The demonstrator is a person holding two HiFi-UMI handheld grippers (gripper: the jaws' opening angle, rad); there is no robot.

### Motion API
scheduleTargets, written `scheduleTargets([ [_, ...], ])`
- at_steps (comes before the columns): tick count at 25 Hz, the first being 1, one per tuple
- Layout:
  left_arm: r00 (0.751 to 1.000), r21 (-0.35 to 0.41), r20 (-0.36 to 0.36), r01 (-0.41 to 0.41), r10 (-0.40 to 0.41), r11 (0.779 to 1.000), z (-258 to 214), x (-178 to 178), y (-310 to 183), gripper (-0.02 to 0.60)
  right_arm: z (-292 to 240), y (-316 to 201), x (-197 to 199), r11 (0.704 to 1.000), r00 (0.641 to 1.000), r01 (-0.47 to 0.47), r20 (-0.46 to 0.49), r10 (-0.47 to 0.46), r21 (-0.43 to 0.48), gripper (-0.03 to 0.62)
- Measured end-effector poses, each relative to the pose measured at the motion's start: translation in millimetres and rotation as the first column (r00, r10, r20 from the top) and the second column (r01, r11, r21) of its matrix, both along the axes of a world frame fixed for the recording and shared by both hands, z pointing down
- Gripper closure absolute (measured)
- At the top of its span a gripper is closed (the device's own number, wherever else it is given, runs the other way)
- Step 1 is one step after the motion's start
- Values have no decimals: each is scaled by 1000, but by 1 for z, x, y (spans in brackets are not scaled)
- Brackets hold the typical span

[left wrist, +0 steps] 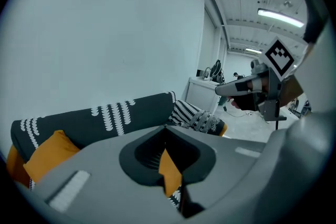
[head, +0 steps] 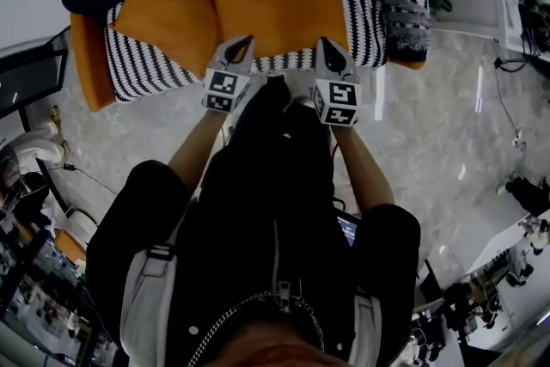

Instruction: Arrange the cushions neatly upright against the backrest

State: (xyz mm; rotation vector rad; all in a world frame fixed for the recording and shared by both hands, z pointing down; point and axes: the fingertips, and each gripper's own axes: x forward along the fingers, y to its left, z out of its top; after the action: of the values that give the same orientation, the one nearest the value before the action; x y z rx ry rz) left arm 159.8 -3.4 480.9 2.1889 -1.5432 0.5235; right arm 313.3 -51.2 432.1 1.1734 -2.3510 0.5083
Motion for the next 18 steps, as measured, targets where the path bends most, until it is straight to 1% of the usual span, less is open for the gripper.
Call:
scheduleTargets([
  [4,999,-25,6,54,-54,998,8,-14,-6,571,14,-22,-1,999,999,34,-11,-34,-22,591],
  [7,995,-50,5,104,-104,993,25,-23,-2,571,29,-33,0,996,996,79,-33,-81,-39,591],
  [9,994,-57,26,108,-106,993,33,-29,4,571,42,-33,1,990,990,132,-44,-135,-56,591],
  [11,994,-45,69,90,-87,995,38,-37,5,571,55,-39,7,978,977,198,-65,-202,-60,591],
  [13,990,-48,97,106,-101,993,46,-44,2,571,70,-53,27,971,966,231,-99,-237,-68,591],
  [16,979,-90,126,170,-158,981,64,-52,7,571,100,-74,66,974,968,195,-140,-210,-112,591],
  [18,969,-122,161,207,-186,971,80,-56,19,571,126,-79,86,971,962,195,-166,-217,-140,591],
])
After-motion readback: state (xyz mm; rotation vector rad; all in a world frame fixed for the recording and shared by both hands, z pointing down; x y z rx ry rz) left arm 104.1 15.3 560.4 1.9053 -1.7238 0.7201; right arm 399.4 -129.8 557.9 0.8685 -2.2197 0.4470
